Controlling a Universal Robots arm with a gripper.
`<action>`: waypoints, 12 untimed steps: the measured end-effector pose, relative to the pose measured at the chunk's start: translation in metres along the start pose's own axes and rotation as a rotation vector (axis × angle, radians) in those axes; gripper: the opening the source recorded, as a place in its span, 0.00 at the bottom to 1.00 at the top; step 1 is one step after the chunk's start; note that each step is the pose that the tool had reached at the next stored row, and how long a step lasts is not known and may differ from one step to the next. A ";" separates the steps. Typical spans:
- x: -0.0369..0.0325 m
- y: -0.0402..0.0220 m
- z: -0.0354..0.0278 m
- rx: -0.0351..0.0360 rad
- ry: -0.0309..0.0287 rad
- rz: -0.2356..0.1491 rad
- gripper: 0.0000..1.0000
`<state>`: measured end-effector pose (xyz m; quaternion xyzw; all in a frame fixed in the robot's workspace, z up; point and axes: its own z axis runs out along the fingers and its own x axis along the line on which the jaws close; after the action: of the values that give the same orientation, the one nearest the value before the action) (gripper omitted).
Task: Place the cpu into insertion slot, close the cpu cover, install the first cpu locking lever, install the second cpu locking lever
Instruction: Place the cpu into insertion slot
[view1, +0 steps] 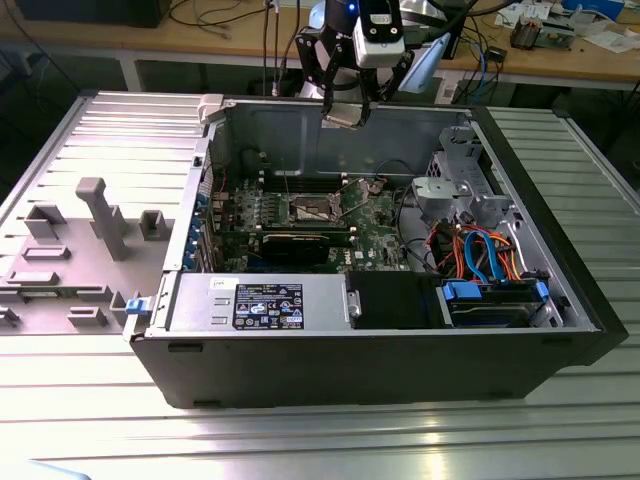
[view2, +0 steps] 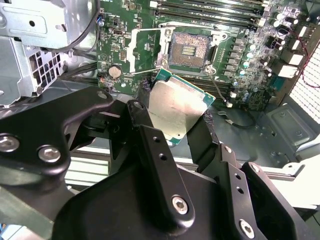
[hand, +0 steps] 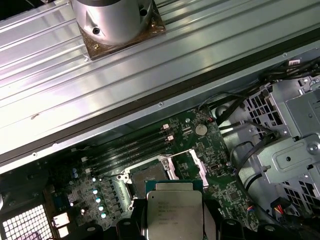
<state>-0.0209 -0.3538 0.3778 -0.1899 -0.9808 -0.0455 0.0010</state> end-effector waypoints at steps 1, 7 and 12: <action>0.0000 0.0000 0.0000 0.0000 0.0000 0.000 0.55; 0.0000 0.0000 0.0000 -0.0004 -0.0015 0.016 0.55; 0.0000 0.0000 0.0001 -0.0019 -0.0089 0.100 0.55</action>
<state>-0.0209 -0.3539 0.3777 -0.2389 -0.9700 -0.0455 -0.0013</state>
